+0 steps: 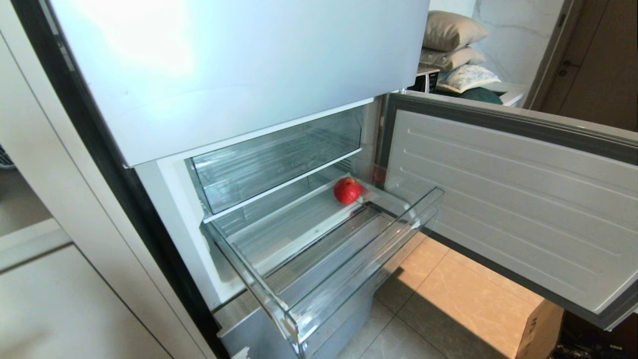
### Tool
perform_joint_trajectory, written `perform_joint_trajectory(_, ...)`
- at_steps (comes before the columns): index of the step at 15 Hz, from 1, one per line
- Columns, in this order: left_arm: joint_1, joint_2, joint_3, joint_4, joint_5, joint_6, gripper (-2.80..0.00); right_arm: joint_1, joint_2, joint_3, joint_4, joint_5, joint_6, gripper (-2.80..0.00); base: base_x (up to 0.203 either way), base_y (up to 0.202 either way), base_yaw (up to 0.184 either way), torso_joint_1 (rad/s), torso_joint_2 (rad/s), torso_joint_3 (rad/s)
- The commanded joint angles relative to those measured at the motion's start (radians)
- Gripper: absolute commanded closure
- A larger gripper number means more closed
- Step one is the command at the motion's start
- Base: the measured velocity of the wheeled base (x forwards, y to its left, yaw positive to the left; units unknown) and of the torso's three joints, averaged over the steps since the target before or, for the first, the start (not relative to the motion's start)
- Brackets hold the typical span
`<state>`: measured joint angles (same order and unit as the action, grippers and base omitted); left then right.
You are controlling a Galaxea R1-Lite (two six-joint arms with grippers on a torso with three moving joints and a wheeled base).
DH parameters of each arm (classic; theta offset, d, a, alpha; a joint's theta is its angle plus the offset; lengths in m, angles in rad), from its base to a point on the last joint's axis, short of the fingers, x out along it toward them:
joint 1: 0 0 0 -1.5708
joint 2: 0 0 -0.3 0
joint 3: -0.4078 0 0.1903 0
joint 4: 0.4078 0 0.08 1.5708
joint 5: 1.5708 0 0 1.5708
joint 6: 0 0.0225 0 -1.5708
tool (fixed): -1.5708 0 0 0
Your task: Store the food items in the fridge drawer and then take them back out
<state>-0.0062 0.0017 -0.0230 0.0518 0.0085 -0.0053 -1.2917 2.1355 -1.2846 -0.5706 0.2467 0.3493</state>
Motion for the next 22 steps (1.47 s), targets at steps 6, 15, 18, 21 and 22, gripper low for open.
perform_joint_trajectory(6,0.000,0.000,0.000,0.000,0.001,-0.001,0.00,-0.113,-0.533,0.233,0.027,0.007,0.068,0.00,0.000,0.000,0.000,0.000,0.00,0.000)
perform_joint_trajectory(15,0.000,0.001,0.000,0.000,0.001,-0.001,0.00,0.385,-1.209,0.835,0.031,0.066,-0.076,0.00,0.000,0.000,0.000,0.000,0.00,0.000)
perform_joint_trajectory(18,0.000,0.001,0.000,0.000,0.000,0.000,0.00,0.899,-1.364,0.975,0.218,-0.043,-0.204,0.00,0.000,0.000,0.000,0.000,0.00,0.000)
perform_joint_trajectory(21,0.000,0.000,0.000,0.000,-0.001,-0.001,0.00,1.284,-1.670,1.108,0.451,-0.171,-0.292,0.00,0.000,0.000,0.000,0.000,0.00,0.000)
perform_joint_trajectory(22,0.000,0.000,0.000,0.002,0.001,0.001,0.00,1.334,-1.762,1.161,0.500,-0.194,-0.328,0.00,0.000,0.000,0.000,0.000,0.00,0.000)
